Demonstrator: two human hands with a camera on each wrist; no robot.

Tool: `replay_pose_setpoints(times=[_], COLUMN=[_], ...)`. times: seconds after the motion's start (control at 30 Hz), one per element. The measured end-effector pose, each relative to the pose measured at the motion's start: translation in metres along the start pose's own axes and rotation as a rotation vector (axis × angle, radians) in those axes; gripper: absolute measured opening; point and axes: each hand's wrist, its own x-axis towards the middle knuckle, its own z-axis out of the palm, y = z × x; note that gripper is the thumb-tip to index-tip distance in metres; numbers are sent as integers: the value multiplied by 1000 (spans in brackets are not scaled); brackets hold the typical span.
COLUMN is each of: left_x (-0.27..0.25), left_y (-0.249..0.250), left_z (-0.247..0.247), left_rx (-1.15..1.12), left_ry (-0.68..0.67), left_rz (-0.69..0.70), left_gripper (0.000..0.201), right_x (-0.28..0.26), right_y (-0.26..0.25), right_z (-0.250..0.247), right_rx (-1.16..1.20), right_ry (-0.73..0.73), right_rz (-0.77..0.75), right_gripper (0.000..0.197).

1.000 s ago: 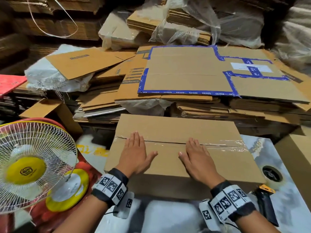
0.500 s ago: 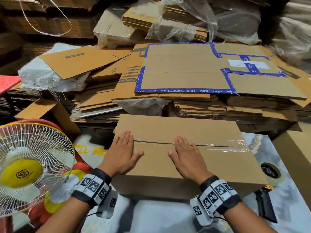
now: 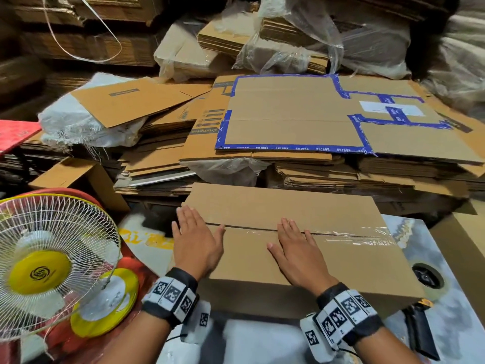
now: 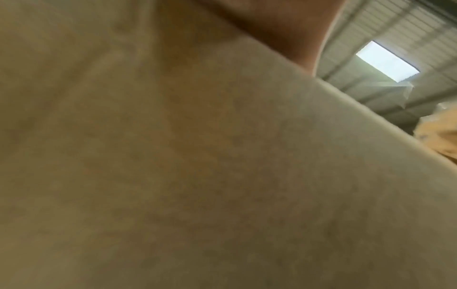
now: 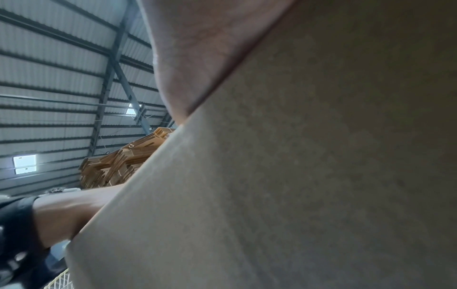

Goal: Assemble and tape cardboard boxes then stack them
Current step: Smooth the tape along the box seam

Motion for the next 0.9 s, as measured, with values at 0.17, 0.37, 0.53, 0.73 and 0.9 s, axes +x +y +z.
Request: replay_pose_setpoints(times=[0.17,0.37,0.53,0.73,0.9], left_x=[22,56,50,47,48], left_y=[4,-47,-56,-56,-48], left_z=[-13,-16,-21,-11,-7], left_rx=[-158,-518,-1018,-734,-307], left_ry=[-26,-236,-454,-234,-56], left_rz=[-187,-159,-249,-107,150], left_gripper=[91,63,54,57,51], right_x=[0,3,3,1,3], right_y=[1,0,0,-2,-1], right_z=[0,1,1,1,3], right_rx=[12,4,-1,-3,-8], right_ry=[0,-7,-2,17,15], right_rz=[-1,4,0,-8,-5], right_gripper=[71,72,73,73,73])
